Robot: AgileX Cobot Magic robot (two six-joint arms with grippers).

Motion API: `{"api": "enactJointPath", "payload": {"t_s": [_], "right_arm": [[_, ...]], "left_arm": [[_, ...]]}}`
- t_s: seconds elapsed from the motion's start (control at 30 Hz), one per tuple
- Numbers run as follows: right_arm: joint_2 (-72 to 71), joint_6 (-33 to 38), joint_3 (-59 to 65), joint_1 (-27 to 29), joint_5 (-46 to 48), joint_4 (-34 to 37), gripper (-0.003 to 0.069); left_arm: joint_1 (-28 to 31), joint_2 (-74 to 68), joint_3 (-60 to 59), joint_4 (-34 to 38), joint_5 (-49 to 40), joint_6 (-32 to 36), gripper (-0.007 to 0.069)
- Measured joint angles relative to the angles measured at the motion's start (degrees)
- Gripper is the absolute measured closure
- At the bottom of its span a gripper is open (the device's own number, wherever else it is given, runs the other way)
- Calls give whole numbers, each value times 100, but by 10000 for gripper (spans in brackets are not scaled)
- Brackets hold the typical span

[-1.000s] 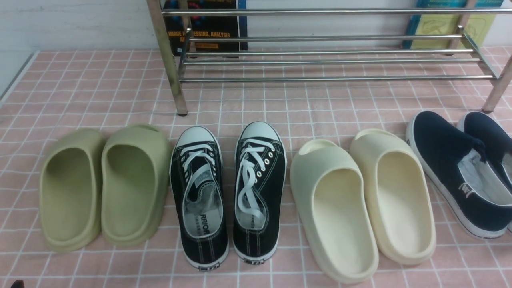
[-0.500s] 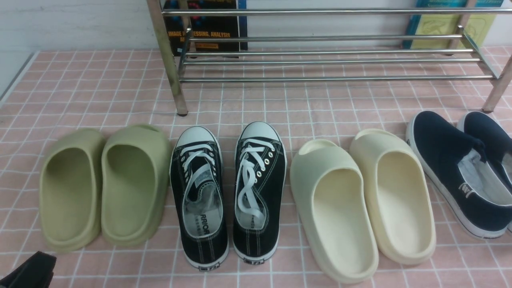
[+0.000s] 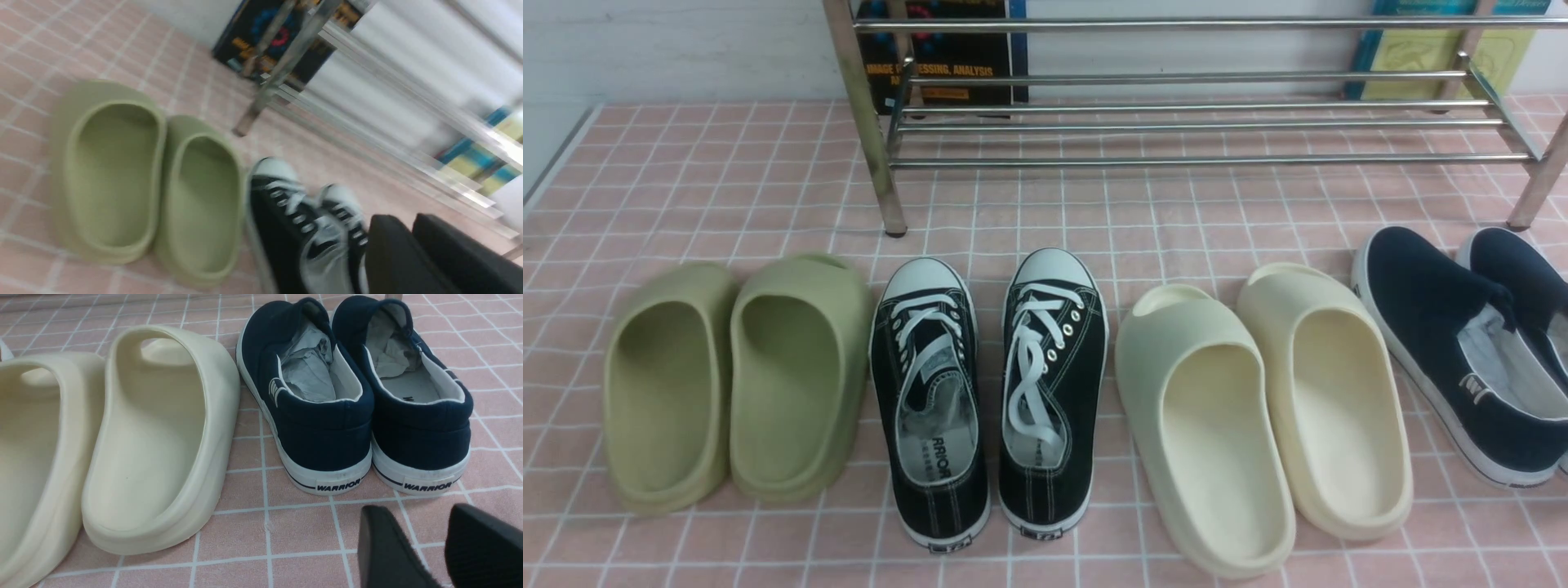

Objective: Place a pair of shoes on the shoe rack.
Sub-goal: Use the left arm to grab the shoe closest to it

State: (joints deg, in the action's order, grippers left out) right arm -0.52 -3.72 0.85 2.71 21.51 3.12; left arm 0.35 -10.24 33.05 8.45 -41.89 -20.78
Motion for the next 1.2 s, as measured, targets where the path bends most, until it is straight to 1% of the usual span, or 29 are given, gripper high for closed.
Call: {"api": "enactJointPath", "payload": {"t_s": [0.03,0.07,0.13,0.2,0.23,0.27,0.3,0.37,0.4,0.47,0.5,0.53,0.57,0.63,0.67,0.7,0.73,0.77,0.8,0.87,0.93,0.97,1.03,1.07,1.1,1.17,1.2], "right_arm": [[0,0,0,0,0,0,419],[0,0,0,0,0,0,419],[0,0,0,0,0,0,419],[0,0,0,0,0,0,419],[0,0,0,0,0,0,419],[0,0,0,0,0,0,419],[0,0,0,0,0,0,419],[0,0,0,0,0,0,419],[0,0,0,0,0,0,419],[0,0,0,0,0,0,419],[0,0,0,0,0,0,419],[0,0,0,0,0,0,419],[0,0,0,0,0,0,419],[0,0,0,0,0,0,419],[0,0,0,0,0,0,419],[0,0,0,0,0,0,419],[0,0,0,0,0,0,419],[0,0,0,0,0,0,419],[0,0,0,0,0,0,419],[0,0,0,0,0,0,419],[0,0,0,0,0,0,419],[0,0,0,0,0,0,419],[0,0,0,0,0,0,419],[0,0,0,0,0,0,419],[0,0,0,0,0,0,419],[0,0,0,0,0,0,419],[0,0,0,0,0,0,419]], "left_arm": [[0,-136,74,-153,-192,6,569],[0,-603,616,-664,-852,44,602],[0,-1288,1161,-1380,-1707,132,622],[0,-1773,1533,-1875,-2192,249,622],[0,-1823,1561,-1921,-2234,284,622],[0,-2231,1741,-2241,-2522,457,622],[0,-2271,1741,-2265,-2546,484,622],[-283,-2729,1825,-2417,-2712,758,614],[-323,-2761,1830,-2417,-2718,773,612],[-981,-3204,1850,-2354,-2724,892,566],[-1180,-3341,1850,-2326,-2724,892,545],[-1231,-3377,1856,-2317,-2724,884,533],[-1569,-3649,1856,-2269,-2718,817,490],[-2057,-4117,1856,-2199,-2618,505,388],[-2098,-4161,1856,-2192,-2603,505,377],[-2258,-4339,1856,-2175,-2511,323,335],[-2544,-4693,1856,-2161,-2247,19,249],[-2668,-4860,1856,-2150,-2080,-125,207],[-2805,-5060,1856,-2130,-1845,-294,150],[-3011,-5443,1856,-2087,-1316,-636,70],[-3106,-5821,1856,-2044,-784,-1030,21],[-3113,-5899,1856,-2028,-686,-1068,18],[-3131,-6385,1856,-1980,-157,-1545,6],[-3131,-6423,1856,-1972,-123,-1604,6],[-3131,-6752,1856,-1967,162,-1773,19],[-3131,-7101,1856,-1967,425,-1868,55],[-3131,-7133,1856,-1967,450,-1877,55]]}}
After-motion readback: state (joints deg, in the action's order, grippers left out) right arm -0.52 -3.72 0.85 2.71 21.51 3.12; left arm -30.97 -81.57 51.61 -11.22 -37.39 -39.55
